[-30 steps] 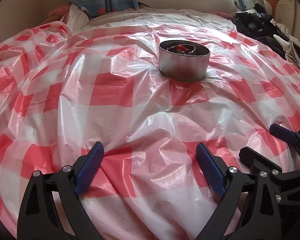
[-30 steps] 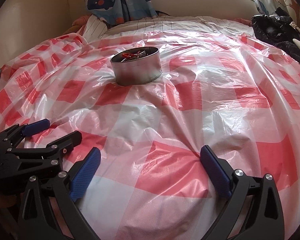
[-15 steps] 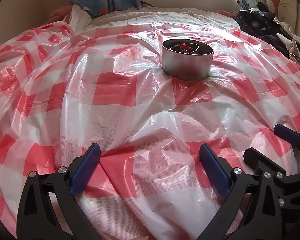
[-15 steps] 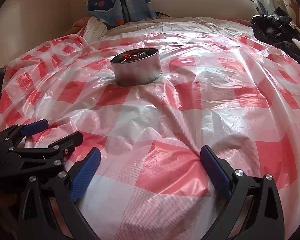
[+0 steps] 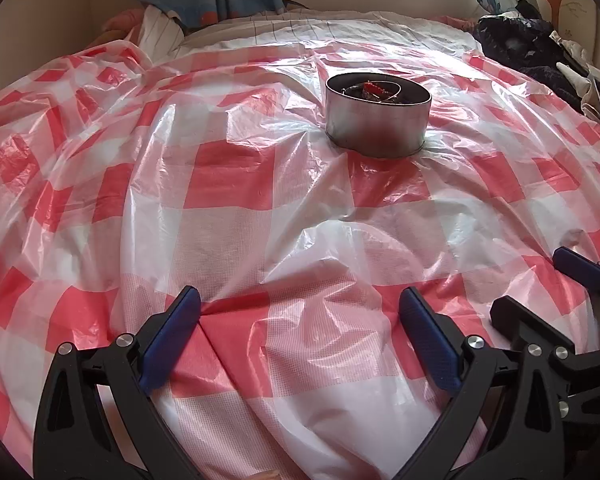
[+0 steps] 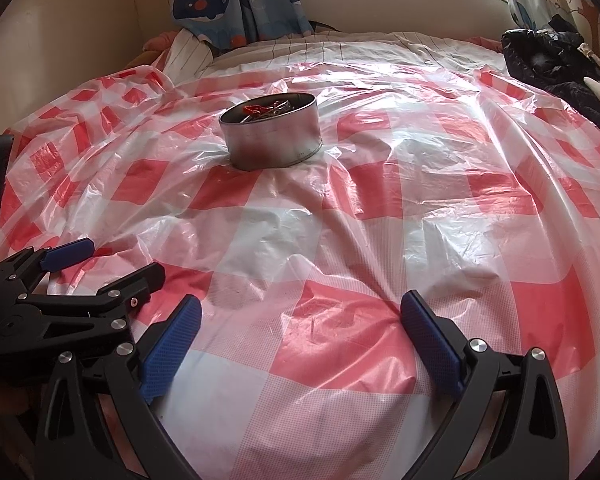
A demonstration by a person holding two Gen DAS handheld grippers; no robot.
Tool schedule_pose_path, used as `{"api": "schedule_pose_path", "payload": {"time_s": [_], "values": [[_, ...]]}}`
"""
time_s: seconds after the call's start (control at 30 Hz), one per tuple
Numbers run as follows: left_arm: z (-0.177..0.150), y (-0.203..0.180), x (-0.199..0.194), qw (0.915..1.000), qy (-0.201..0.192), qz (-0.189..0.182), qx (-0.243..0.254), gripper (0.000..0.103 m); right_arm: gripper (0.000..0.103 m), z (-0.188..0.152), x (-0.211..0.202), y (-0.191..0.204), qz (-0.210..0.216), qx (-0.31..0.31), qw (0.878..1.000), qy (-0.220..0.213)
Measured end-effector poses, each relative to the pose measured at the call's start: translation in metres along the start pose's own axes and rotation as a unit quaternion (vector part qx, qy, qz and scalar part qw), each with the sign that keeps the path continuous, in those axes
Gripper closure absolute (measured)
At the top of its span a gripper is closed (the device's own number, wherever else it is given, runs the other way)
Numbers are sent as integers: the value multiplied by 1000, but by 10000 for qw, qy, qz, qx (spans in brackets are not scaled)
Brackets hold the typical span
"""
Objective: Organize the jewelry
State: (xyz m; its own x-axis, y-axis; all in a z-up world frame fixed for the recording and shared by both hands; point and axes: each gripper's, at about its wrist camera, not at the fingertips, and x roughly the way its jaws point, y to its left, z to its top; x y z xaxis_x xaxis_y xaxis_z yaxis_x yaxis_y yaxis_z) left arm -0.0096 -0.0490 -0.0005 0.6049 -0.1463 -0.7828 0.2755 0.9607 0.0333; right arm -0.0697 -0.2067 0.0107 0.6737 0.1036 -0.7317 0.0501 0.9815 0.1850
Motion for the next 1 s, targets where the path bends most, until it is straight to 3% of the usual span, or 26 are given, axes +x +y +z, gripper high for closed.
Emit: {"api": "schedule_pose_path", "payload": {"time_s": [1.0], "values": [[2, 0, 3, 9999, 64, 85, -45, 8, 7, 1, 1, -2, 12, 12, 10000, 15]]}}
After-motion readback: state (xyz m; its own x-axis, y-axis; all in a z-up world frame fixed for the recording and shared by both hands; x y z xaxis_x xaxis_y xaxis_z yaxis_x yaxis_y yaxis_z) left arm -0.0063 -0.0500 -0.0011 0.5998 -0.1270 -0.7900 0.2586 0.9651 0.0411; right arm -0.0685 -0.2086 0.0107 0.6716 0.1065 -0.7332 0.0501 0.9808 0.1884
